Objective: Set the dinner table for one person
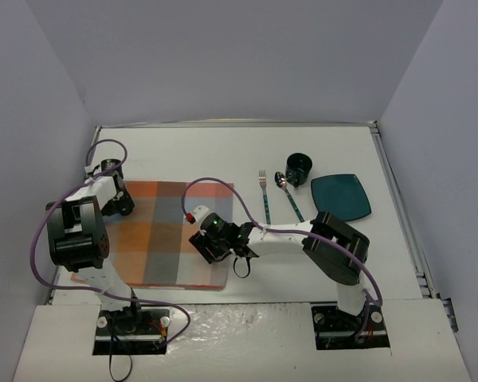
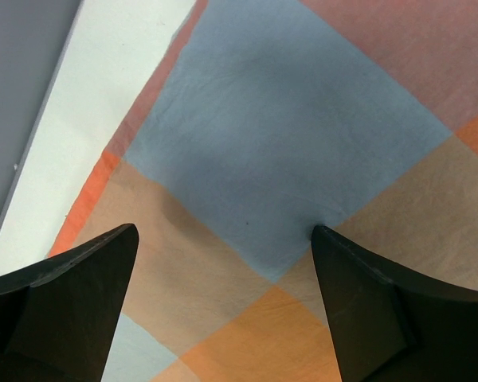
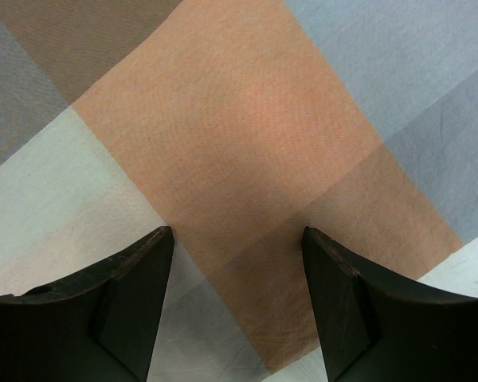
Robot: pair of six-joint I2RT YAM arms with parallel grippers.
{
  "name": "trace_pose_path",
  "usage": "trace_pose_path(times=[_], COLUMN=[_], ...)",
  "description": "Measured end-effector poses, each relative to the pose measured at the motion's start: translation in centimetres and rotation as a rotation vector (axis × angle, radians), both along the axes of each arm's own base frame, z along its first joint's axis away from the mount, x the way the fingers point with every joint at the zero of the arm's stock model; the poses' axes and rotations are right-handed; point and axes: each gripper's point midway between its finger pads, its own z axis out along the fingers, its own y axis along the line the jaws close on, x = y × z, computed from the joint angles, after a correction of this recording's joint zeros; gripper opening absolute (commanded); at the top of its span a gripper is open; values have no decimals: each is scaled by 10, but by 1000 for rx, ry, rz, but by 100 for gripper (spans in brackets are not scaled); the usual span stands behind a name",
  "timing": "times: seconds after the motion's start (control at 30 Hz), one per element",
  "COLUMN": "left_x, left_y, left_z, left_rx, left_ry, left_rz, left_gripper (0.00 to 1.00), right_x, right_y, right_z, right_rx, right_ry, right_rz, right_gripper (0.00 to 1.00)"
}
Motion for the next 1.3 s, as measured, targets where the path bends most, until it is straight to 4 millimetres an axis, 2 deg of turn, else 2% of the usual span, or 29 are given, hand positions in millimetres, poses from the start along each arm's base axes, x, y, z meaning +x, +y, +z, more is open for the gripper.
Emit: trace_pose_path(times=[0.2, 0.43, 0.53, 0.6, 0.67, 0.8, 0.93, 1.0, 1.07, 1.2, 1.3], left_x=[-3, -2, 0, 5, 13, 23, 17, 10, 1, -13, -24], left_y=[7, 5, 0, -4, -7, -15, -30, -46, -68, -116, -141], left_z=[0, 1, 12, 29, 55, 119, 159, 168, 171, 162, 152], left_rx=[-8, -26, -52, -69, -78, -93, -123, -150, -177, -249, -300], left_ry=[-3, -7, -35, -83, -162, -361, -491, -532, -551, -532, -504], left_rz=[27, 27, 16, 7, -3, -29, -79, -128, -199, -375, -471], left_gripper=[89, 97, 97, 97, 97, 97, 97, 97, 97, 97, 97], right_x=[1, 1, 1, 2, 4, 12, 29, 41, 57, 80, 90], right_y=[-1, -2, -2, -1, 0, 1, -7, -18, -38, -96, -133], right_z=[0, 1, 3, 9, 21, 64, 105, 119, 128, 121, 118], right_rx=[-4, -12, -22, -20, -6, 77, 172, 220, 264, 289, 319], right_ry=[-4, -1, 5, 4, -4, -43, -77, -80, -77, -47, -29], right_rz=[-5, -6, -7, -7, -10, -37, -98, -152, -228, -407, -524], right_gripper=[62, 65, 66, 67, 68, 68, 68, 68, 68, 72, 82])
